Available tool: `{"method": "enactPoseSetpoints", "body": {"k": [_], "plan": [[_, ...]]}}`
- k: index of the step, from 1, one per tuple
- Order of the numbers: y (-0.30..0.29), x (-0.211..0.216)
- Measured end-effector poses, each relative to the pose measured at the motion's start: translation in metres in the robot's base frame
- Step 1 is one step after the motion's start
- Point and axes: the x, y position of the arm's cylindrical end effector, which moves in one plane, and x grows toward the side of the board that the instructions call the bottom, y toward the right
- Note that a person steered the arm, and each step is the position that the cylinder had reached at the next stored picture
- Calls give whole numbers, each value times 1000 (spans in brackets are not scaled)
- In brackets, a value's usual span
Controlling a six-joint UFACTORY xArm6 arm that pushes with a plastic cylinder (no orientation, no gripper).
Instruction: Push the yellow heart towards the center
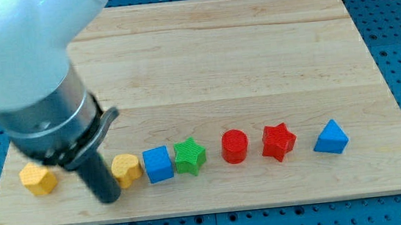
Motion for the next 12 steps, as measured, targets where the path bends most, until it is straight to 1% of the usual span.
{"method": "enactPoseSetpoints", "body": {"k": [1, 2, 3, 5, 6, 7, 8, 9, 10, 11, 12], "plan": [[39, -26], [65, -57], [58, -101], [-20, -102], [-2, -141], [61, -143], [99, -166], [72, -180], [54, -148], [2, -152], [-18, -187]]}}
